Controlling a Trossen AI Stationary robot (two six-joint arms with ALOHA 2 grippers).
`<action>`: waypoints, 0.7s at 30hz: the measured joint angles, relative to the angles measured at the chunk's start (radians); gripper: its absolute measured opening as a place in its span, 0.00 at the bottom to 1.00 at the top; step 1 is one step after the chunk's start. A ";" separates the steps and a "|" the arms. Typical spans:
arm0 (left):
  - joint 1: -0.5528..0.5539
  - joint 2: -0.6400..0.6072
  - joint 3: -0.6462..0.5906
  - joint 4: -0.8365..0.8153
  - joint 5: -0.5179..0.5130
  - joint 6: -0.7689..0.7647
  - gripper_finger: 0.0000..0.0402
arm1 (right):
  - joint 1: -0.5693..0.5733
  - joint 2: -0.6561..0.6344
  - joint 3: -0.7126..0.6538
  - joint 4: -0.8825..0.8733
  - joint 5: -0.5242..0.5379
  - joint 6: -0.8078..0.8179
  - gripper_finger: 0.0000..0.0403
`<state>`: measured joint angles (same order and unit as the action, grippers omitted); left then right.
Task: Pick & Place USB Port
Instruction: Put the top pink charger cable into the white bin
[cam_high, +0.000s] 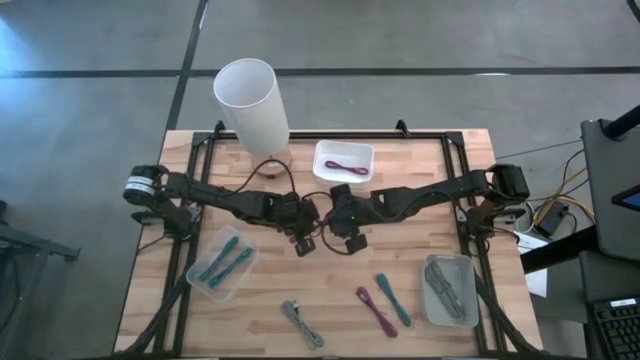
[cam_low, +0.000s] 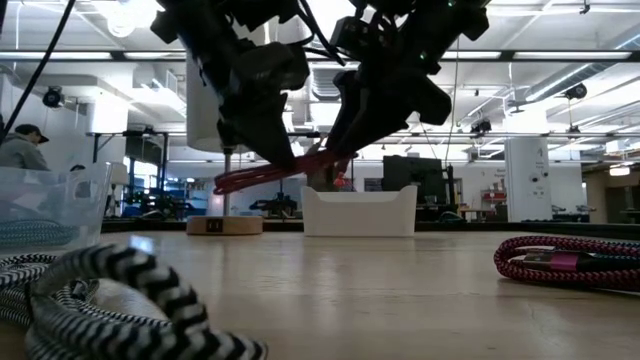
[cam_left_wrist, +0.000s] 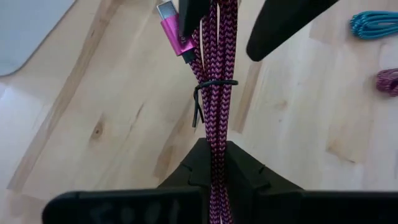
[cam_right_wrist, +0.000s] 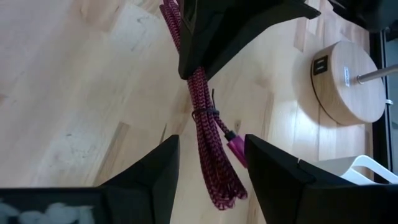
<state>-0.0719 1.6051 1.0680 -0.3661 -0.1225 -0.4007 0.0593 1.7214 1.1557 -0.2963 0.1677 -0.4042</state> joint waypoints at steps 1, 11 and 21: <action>0.000 0.000 0.003 0.000 0.001 0.000 0.06 | 0.000 0.000 0.000 0.000 0.000 0.000 0.43; -0.001 0.000 0.018 0.002 0.018 -0.002 0.06 | 0.000 0.000 0.000 -0.003 0.002 -0.046 0.30; 0.000 0.000 0.019 0.008 0.023 -0.024 0.07 | 0.000 0.000 0.000 -0.011 0.013 -0.052 0.05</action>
<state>-0.0715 1.6051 1.0866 -0.3580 -0.0990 -0.4246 0.0593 1.7214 1.1561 -0.3069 0.1806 -0.4561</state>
